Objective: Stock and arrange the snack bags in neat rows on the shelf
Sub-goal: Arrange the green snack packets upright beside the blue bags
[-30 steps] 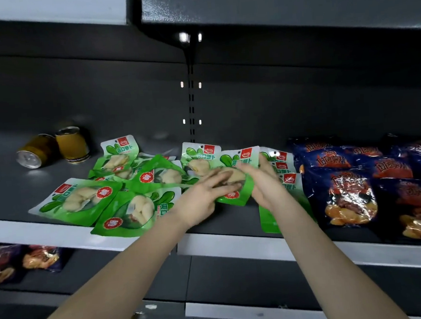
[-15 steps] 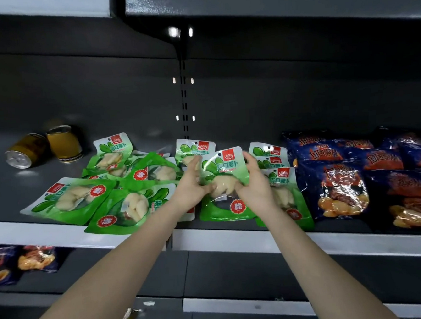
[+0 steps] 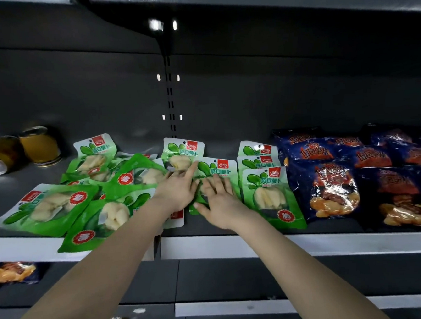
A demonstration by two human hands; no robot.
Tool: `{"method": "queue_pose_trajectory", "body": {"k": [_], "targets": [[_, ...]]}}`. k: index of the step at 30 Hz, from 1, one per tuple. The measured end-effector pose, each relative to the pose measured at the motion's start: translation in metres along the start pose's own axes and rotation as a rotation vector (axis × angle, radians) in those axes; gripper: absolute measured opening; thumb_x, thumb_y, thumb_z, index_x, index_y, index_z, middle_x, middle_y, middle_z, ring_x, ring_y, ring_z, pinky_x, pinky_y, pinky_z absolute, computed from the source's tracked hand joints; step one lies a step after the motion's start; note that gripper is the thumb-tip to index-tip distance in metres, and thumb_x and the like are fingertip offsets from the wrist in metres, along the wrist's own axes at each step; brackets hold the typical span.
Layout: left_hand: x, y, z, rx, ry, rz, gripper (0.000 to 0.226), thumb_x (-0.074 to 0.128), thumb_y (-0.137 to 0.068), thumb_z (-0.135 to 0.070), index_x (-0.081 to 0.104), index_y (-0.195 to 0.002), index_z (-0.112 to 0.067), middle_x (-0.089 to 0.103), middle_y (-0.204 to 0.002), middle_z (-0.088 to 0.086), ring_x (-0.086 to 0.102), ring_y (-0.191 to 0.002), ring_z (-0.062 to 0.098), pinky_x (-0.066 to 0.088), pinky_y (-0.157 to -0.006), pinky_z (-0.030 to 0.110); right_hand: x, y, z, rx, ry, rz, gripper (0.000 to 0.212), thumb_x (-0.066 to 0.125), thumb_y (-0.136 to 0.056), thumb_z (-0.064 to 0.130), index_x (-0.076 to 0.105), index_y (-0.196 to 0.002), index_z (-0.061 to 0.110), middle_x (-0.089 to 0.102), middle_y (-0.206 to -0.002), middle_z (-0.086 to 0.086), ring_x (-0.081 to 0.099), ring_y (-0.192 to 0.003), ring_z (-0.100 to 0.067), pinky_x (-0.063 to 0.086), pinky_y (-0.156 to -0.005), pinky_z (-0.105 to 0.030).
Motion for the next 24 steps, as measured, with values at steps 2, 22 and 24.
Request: {"method": "queue_pose_trajectory", "body": {"k": [2, 22, 24], "targets": [[0.006, -0.002, 0.005, 0.021, -0.082, -0.017, 0.05, 0.023, -0.101, -0.035, 0.015, -0.149, -0.024, 0.038, -0.149, 0.005, 0.026, -0.141, 0.021, 0.012, -0.115, 0.04, 0.002, -0.008, 0.001, 0.012, 0.026, -0.003, 0.071, 0.028, -0.099, 0.051, -0.006, -0.152, 0.018, -0.019, -0.158, -0.009, -0.022, -0.142, -0.036, -0.007, -0.119, -0.046], [0.015, -0.009, 0.009, -0.14, -0.093, -0.108, 0.047, 0.026, -0.099, -0.032, 0.036, -0.142, -0.014, 0.039, -0.149, 0.002, 0.026, -0.141, 0.017, 0.007, -0.117, 0.042, -0.004, -0.07, 0.003, 0.199, 0.014, -0.095, 0.063, 0.024, -0.098, 0.047, -0.002, -0.152, 0.029, -0.017, -0.158, -0.01, -0.018, -0.142, -0.043, -0.006, -0.116, -0.054], [0.015, -0.01, 0.01, -0.139, -0.088, -0.113, 0.047, 0.027, -0.099, -0.031, 0.037, -0.142, -0.014, 0.039, -0.148, 0.002, 0.026, -0.141, 0.017, 0.007, -0.116, 0.042, -0.004, -0.072, 0.0, 0.183, -0.006, -0.115, 0.062, 0.029, -0.097, 0.048, 0.006, -0.152, 0.032, -0.011, -0.159, -0.01, -0.014, -0.142, -0.043, -0.004, -0.116, -0.055]]}}
Point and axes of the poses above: each hand's wrist, its own y-axis away from the middle knuckle, its own x-axis out of the palm, z = x × y, the point moved 1 cm from there along -y, towards the middle knuckle
